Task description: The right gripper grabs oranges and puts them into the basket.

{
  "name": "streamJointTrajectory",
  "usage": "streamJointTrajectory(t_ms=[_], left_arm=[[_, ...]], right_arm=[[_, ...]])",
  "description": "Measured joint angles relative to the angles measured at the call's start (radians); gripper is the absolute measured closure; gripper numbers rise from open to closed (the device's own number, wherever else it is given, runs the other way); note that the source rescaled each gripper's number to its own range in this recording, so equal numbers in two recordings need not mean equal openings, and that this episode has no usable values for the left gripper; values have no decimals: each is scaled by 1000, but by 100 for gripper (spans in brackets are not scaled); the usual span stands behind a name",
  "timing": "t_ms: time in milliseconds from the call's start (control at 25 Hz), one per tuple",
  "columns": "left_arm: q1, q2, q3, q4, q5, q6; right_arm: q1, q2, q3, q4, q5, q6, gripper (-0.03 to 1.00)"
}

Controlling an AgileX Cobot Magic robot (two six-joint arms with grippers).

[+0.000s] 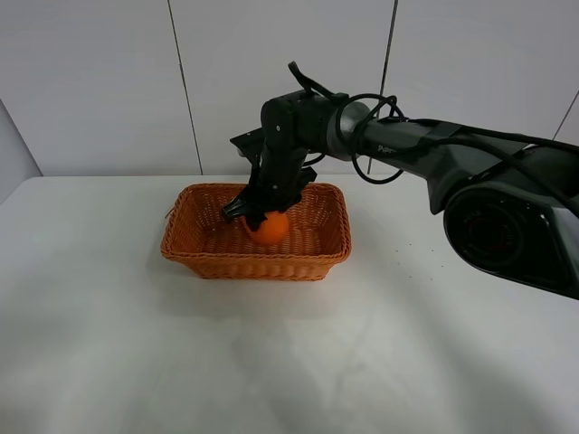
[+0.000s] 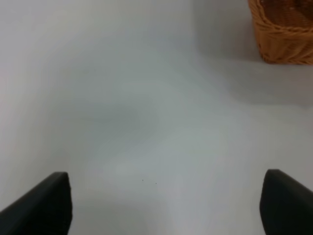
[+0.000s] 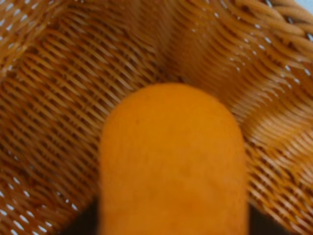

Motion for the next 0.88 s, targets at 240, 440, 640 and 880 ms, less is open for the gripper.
streamJointTrajectory(t_ms=[240,440,640,880], left_arm=[[0,0,0,0,0,0],[0,0,0,0,0,0],[0,0,0,0,0,0],[0,0,0,0,0,0]], right_arm=[[0,0,-39,2,82,-14,2],[-1,-4,-204,4,217,-14,1],[-22,-85,-268,3,255,2,1],[-115,-136,-272,-8,265,-4,1]])
